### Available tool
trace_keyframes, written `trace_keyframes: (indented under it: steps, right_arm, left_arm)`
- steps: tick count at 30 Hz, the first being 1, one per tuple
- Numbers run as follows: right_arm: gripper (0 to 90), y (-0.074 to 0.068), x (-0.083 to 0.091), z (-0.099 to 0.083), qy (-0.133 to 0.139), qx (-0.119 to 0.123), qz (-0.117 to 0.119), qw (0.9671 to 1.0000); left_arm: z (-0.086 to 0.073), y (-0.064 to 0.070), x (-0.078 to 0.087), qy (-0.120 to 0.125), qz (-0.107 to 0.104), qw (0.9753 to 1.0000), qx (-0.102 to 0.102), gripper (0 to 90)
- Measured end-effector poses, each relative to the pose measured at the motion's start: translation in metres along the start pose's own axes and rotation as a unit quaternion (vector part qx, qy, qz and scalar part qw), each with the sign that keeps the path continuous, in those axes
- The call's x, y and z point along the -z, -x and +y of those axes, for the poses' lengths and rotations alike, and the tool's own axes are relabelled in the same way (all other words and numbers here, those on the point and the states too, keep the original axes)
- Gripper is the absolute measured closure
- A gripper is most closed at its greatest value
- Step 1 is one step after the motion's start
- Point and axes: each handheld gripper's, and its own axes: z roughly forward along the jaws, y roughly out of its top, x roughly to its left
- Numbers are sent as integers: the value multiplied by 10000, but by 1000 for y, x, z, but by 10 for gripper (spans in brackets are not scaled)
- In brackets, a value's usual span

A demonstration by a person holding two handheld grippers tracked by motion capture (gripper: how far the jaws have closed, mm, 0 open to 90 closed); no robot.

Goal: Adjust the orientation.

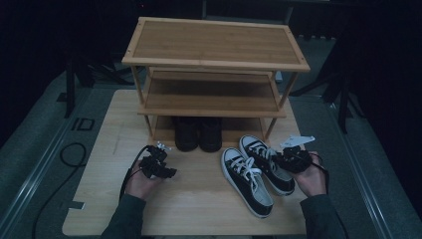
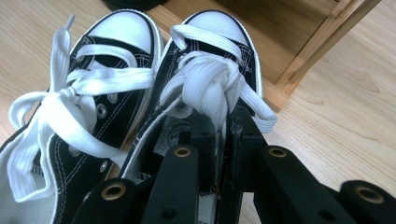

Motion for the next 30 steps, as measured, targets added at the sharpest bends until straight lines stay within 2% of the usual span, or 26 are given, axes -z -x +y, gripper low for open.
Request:
trace_keyframes:
  steps: [14, 17, 22, 30]
  right_arm:
    - [823, 2, -3, -15, -27, -32, 138, 9999]
    - [820, 0, -5, -20, -111, 16, 196, 9997]
    - [817, -1, -5, -23, -146, -73, 237, 9996]
    - [805, -5, -4, -27, -218, -89, 357, 9991]
  left_arm:
    - [0, 1, -2, -34, -8, 10000, 1, 481]
    - [0, 1, -2, -37, -14, 10000, -1, 481]
    - [0, 1, -2, -32, -16, 10000, 2, 480]
    - [0, 1, -2, -44, -13, 10000, -6, 480]
